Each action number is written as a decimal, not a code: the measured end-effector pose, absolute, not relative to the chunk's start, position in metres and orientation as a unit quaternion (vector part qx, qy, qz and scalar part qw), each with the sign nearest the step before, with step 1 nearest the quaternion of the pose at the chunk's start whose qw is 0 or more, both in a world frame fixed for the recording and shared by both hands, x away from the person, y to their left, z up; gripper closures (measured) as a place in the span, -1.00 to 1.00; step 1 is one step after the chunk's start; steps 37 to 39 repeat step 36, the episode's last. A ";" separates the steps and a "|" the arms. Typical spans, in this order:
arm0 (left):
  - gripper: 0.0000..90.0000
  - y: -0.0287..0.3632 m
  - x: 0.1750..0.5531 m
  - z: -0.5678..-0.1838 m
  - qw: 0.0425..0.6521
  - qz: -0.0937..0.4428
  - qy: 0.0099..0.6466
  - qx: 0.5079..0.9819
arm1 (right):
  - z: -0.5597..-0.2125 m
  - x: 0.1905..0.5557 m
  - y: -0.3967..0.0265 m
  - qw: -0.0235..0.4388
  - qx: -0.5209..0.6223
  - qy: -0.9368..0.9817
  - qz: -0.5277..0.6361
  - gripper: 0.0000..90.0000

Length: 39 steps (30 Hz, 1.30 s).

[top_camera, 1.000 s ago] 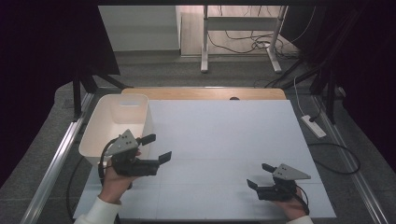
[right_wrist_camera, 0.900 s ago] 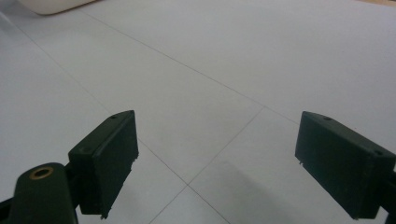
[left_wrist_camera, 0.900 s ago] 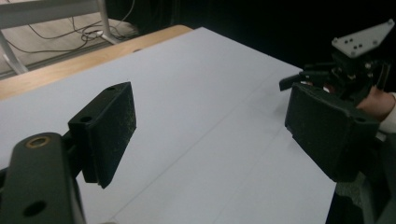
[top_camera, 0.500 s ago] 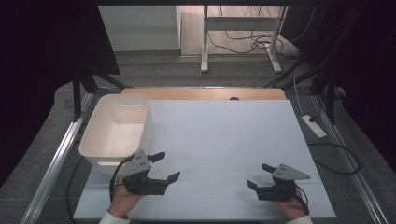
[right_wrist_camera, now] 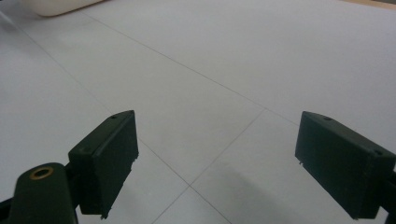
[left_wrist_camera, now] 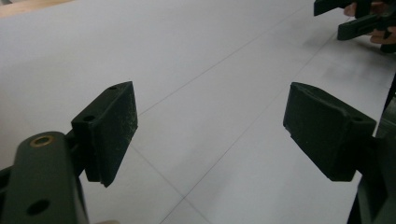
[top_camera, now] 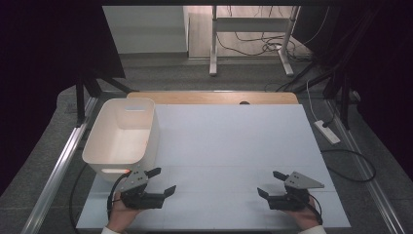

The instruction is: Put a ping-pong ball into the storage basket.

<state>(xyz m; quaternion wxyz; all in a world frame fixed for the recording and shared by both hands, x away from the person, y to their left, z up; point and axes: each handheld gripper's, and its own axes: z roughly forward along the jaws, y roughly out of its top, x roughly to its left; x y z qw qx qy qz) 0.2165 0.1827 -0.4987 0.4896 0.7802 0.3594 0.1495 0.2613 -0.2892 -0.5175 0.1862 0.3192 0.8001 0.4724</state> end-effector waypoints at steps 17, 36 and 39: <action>-0.59 0.191 0.220 -0.523 0.488 0.151 0.370 0.776 | -0.515 0.252 -0.287 0.192 0.312 0.800 0.476 -0.71; -0.59 0.192 0.222 -0.523 0.489 0.151 0.373 0.774 | -0.516 0.252 -0.288 0.192 0.309 0.804 0.470 -0.71; -0.59 0.192 0.222 -0.523 0.489 0.151 0.373 0.774 | -0.516 0.252 -0.288 0.192 0.309 0.804 0.470 -0.71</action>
